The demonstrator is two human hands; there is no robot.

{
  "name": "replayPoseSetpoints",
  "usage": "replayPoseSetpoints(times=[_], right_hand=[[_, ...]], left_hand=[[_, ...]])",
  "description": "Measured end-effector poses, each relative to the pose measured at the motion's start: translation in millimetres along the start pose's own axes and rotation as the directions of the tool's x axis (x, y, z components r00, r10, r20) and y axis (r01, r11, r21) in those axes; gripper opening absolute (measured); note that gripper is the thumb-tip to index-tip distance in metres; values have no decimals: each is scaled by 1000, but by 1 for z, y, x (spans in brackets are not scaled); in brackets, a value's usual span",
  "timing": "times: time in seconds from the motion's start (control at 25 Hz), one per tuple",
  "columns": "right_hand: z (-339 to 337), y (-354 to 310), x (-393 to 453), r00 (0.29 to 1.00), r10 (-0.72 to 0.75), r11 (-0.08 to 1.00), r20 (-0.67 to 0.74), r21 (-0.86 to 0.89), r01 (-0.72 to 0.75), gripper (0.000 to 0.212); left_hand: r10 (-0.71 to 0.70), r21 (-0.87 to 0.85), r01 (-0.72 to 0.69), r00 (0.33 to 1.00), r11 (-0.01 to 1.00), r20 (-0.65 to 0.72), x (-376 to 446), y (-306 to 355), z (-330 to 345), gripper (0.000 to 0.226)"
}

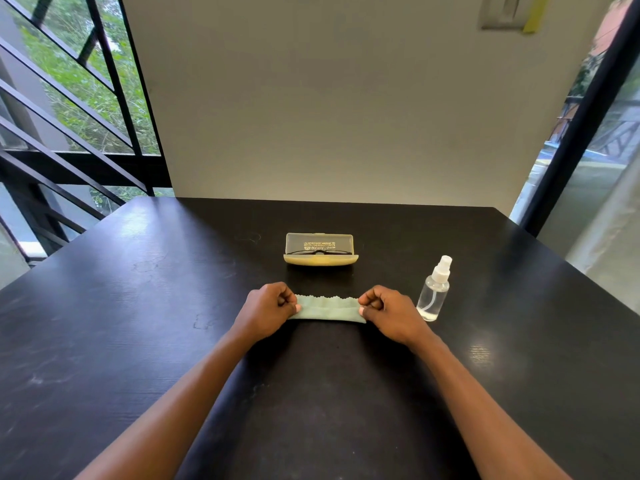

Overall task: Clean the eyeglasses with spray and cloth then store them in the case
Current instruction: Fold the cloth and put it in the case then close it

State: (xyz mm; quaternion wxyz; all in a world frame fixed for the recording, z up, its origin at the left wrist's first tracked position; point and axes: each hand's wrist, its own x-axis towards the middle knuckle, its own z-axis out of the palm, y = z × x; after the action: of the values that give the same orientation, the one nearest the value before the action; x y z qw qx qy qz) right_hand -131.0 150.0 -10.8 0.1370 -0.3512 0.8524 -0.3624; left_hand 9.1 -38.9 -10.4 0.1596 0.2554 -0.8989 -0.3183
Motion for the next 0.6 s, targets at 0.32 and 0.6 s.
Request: replayPoseSetpoints(times=[0.32, 0.6], right_hand=[[1, -1, 2, 999, 32, 999, -22, -7, -32, 6], [4, 0, 5, 999, 7, 996, -49, -94, -11, 12]], left_hand=[[-60, -3, 60, 998, 998, -9, 5, -2, 1, 11], [-38, -7, 37, 997, 999, -63, 3, -3, 5, 15]])
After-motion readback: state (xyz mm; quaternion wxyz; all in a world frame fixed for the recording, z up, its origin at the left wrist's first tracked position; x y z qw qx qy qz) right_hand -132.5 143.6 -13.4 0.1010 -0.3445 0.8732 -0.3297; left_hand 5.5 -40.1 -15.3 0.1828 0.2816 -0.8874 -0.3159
